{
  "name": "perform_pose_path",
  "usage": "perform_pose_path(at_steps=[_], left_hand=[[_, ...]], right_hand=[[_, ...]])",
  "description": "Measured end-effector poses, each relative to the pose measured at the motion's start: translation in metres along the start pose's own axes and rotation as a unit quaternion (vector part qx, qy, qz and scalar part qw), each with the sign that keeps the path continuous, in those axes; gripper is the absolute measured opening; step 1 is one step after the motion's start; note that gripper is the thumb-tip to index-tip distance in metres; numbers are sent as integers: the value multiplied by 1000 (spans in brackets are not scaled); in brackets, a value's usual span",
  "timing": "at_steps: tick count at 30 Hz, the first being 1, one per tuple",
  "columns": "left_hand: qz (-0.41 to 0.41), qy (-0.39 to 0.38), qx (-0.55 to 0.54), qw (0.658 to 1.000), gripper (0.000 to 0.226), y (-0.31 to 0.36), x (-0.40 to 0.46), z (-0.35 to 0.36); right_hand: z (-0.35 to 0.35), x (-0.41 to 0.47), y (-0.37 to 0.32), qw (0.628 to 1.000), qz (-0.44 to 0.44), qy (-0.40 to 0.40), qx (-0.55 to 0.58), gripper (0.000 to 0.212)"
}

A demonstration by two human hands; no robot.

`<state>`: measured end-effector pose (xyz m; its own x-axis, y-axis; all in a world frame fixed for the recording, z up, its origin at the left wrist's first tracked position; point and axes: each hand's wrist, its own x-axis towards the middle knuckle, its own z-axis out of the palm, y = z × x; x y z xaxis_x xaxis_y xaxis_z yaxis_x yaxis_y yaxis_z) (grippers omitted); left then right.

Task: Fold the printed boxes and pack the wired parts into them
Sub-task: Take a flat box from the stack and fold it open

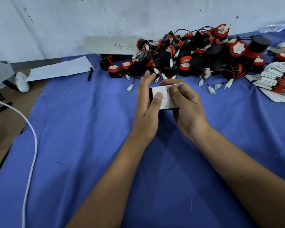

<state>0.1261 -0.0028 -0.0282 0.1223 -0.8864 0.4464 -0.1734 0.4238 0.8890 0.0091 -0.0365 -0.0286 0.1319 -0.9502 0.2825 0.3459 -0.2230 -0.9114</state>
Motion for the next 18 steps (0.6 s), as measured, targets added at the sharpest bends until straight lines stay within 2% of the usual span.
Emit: perform_pose_path(at_steps=[3,7,11,14,18], left_hand=[[14,-4,9,1000,52,-4,1,-1],[-4,40,25,999,49,-6,2,-1],[9,77,43,996,43,-6,6,-9],[44,83,70,993,40,-6,8,-15],[75,101,88,988,32,-3,8,-16]], right_hand=[[3,-1,1,1000,-3,8,-10,25],[5,-2,5,998,-27,-8,-58,28],[9,-4,4,995,27,-90,-24,35],[13,-6,-1,995,59,-77,18,49],[8,-6,-2,995,63,-70,33,36]])
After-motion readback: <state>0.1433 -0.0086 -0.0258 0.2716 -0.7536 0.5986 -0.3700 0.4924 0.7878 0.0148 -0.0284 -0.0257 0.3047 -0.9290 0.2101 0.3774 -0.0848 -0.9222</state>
